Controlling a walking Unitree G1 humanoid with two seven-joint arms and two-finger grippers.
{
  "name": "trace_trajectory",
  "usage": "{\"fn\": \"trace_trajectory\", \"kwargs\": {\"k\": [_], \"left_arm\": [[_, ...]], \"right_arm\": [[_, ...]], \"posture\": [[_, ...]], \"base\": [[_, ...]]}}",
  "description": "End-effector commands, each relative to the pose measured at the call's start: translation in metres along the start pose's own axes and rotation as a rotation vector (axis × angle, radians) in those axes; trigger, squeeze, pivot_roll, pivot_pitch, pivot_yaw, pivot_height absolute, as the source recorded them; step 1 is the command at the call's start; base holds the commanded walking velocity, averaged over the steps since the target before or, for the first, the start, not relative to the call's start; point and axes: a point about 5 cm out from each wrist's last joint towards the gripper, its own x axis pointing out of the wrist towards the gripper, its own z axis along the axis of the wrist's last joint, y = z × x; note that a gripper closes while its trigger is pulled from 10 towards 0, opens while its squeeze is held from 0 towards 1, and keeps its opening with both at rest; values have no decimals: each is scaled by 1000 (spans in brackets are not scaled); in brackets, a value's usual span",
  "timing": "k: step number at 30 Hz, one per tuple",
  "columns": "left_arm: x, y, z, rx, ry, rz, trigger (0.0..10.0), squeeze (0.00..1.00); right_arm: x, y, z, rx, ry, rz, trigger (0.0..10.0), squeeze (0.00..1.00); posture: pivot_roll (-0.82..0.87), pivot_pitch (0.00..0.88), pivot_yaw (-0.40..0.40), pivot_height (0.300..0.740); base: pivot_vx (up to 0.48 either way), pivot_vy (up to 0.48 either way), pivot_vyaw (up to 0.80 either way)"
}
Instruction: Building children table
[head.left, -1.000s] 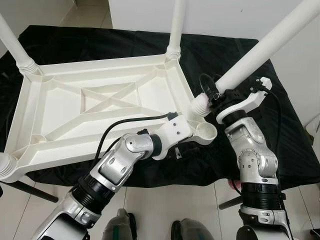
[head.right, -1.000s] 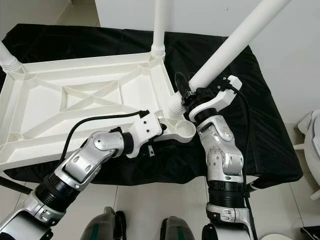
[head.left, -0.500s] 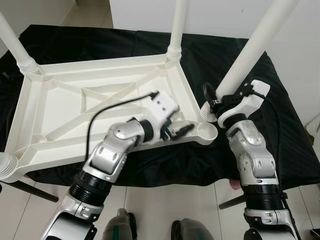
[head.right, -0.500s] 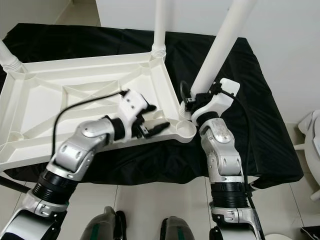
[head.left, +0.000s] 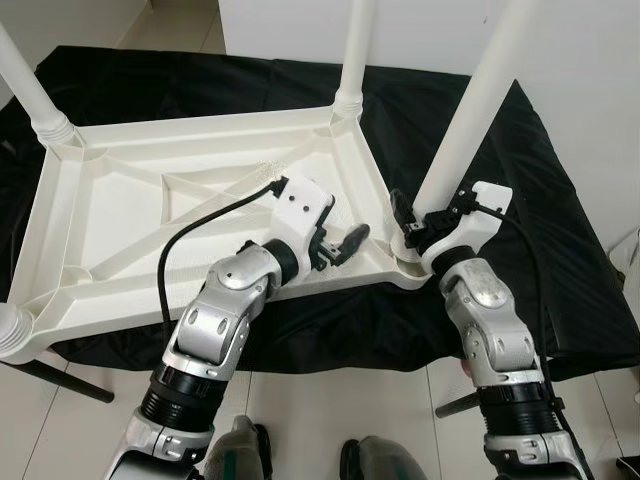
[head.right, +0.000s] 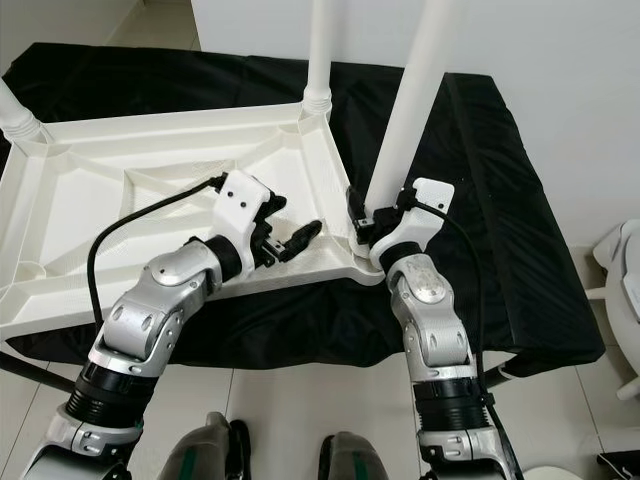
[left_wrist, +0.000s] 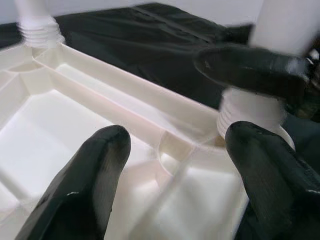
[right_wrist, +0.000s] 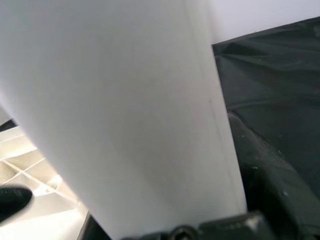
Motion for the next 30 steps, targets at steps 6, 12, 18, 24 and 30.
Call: {"fn": "trace_trajectory", "kwargs": {"k": [6,12,18,24,30], "left_arm": [[-8,-13,-7,8,39,-96,10000,0],[-12,-15,-8,20,45,-130,10000,0],[-12,-13,-4,32,42,-127,10000,0],[-12,-13,-2,36,38,-129,10000,0],[-12,-12,0,36,30,-120,10000,0]], "right_arm": [[-7,3,-10,2,39,12,10000,0],[-12,-1,-11,-5,32,-13,10000,0],[-21,-11,-20,-4,46,-122,10000,0],[-19,-16,-25,11,54,-159,10000,0],[-16,-11,-29,-33,61,-119,10000,0]], "posture": [[-109,64,-32,740],[-109,60,-31,740],[-119,65,-22,740],[-120,62,-18,740],[-116,60,-23,740]], "base": [[0,0,0],[0,0,0],[0,0,0],[0,0,0],[0,0,0]]}}
